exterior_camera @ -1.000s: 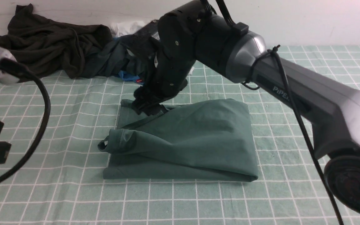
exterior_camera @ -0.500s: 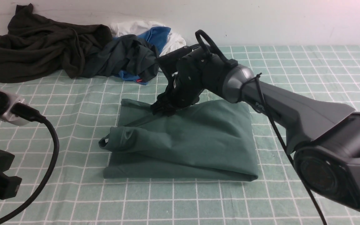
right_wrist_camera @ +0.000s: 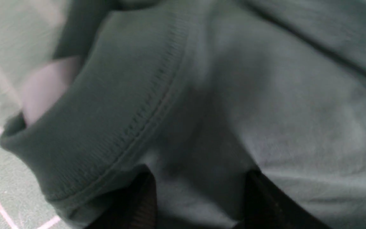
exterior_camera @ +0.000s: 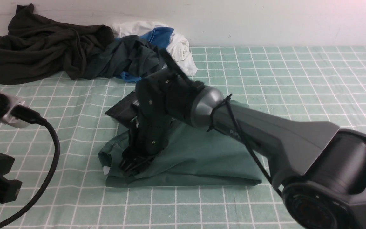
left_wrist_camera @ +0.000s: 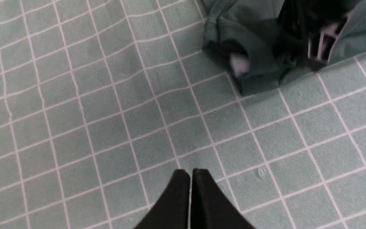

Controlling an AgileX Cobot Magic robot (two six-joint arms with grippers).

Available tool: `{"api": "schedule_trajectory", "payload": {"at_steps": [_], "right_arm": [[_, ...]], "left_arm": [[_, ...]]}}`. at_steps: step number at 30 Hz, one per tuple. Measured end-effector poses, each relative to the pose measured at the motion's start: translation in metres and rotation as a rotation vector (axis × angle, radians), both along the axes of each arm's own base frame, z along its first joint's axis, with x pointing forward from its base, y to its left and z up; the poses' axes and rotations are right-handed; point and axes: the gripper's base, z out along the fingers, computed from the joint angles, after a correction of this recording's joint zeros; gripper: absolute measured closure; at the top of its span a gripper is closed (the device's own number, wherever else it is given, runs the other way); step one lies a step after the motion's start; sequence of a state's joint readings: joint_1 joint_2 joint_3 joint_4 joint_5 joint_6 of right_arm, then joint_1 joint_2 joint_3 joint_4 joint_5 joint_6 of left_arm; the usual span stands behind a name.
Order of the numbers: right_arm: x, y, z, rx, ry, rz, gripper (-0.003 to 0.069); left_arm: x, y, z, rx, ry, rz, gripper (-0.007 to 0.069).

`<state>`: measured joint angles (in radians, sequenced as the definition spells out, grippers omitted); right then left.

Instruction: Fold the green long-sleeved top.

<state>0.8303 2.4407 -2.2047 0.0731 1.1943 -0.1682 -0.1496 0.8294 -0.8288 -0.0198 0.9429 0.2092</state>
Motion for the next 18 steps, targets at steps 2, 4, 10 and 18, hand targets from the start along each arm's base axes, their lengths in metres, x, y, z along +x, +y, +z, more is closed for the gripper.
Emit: {"api": "schedule_trajectory", "payload": {"at_steps": [2, 4, 10, 18], "right_arm": [[-0.006, 0.003, 0.006, -0.025, -0.029, 0.02, 0.0302], [-0.006, 0.002, 0.019, -0.033, -0.058, 0.01, 0.0302], [0.002, -0.032, 0.103, 0.053, -0.189, -0.055, 0.0302], [-0.031, -0.127, 0.197, 0.222, -0.17, -0.127, 0.0352]], "left_arm": [[-0.003, 0.001, 0.002, -0.002, -0.011, 0.0, 0.0628], [-0.01, 0.001, 0.005, -0.004, -0.029, 0.0, 0.0628], [-0.044, 0.007, 0.016, 0.0, -0.082, 0.001, 0.0628], [-0.104, 0.017, -0.013, -0.065, -0.245, 0.046, 0.0628]]}}
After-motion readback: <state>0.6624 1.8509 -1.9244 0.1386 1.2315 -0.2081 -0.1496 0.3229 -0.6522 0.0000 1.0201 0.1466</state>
